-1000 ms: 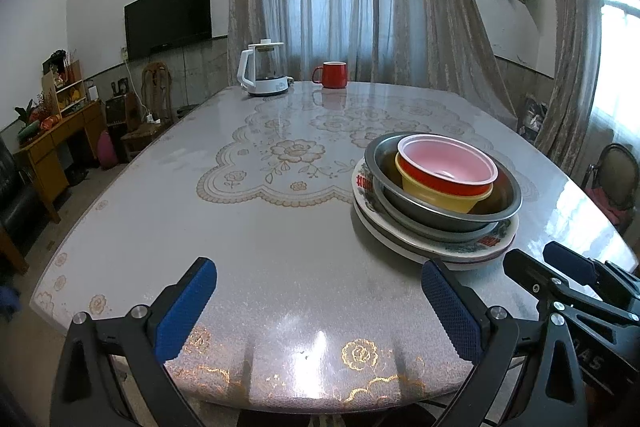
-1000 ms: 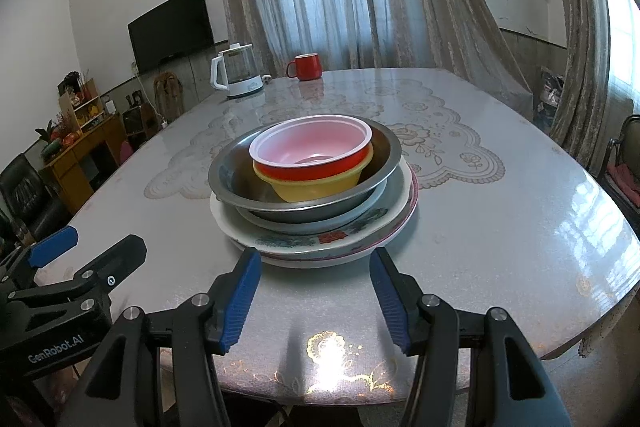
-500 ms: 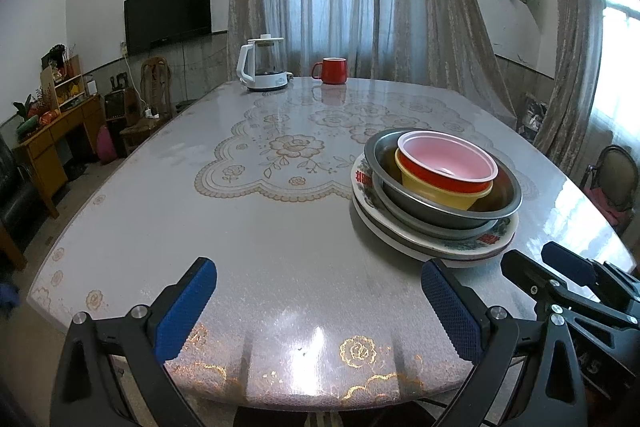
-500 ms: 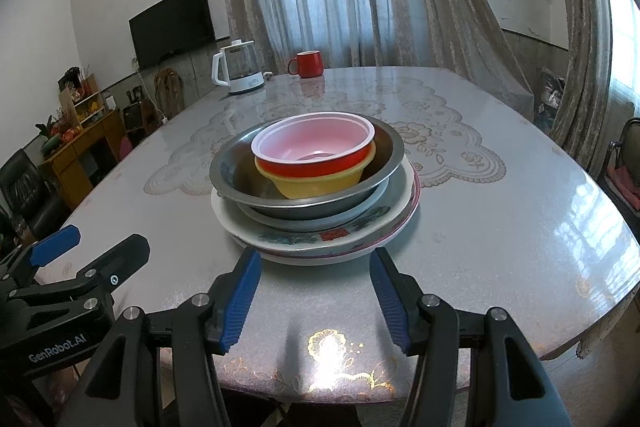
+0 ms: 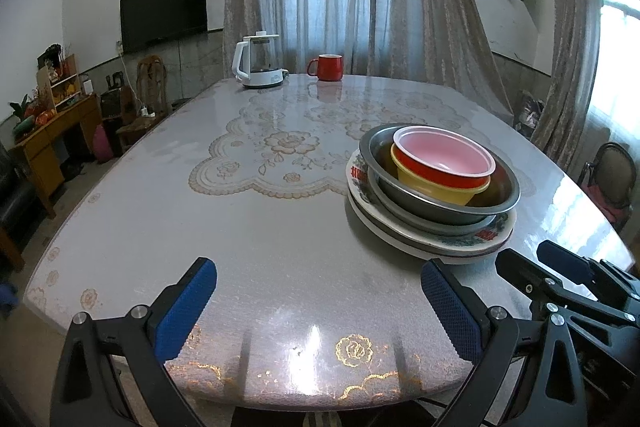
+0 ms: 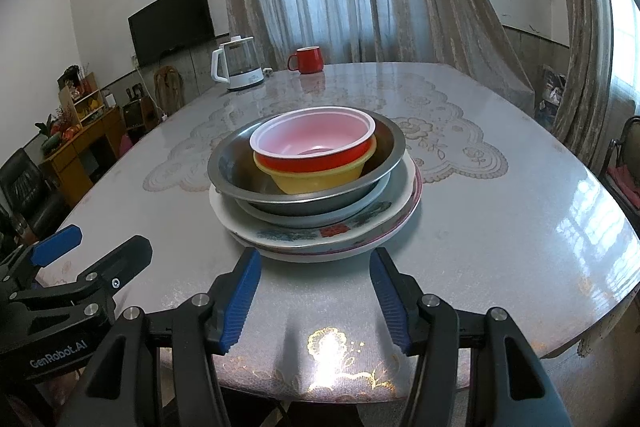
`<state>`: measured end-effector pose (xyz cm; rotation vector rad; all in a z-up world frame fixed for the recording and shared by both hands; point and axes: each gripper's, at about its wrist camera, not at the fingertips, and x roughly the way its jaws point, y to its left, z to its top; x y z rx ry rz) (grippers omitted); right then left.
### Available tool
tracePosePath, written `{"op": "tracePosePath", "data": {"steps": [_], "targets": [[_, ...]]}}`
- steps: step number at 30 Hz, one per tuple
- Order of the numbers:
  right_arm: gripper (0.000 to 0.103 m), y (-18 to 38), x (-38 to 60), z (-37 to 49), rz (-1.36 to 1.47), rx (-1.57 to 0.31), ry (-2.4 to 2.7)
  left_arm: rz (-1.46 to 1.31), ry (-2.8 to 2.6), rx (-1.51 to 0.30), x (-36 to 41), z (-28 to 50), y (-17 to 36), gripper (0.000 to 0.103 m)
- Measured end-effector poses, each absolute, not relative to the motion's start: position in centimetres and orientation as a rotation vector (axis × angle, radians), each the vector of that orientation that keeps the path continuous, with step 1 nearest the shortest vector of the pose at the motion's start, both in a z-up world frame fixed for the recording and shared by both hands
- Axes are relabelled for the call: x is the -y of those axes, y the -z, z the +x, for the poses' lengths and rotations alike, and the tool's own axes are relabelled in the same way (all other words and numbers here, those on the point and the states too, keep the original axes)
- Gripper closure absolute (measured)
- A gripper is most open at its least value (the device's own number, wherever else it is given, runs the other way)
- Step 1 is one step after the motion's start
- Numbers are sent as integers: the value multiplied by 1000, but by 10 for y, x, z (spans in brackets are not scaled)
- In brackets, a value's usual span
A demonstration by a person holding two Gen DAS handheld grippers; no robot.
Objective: Organize plates and bowls
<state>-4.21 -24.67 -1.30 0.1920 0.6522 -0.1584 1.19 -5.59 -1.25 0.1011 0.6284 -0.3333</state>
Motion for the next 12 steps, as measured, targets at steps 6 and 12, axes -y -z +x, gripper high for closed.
{"op": "tracePosePath", "data": {"steps": [6,12], "targets": [[46,15,247,-40,192,-661,158,104,335,-636,58,13,15,0],[46,17,248,-37,193,-671,161,99,337,-650,57,17,17,0]]}}
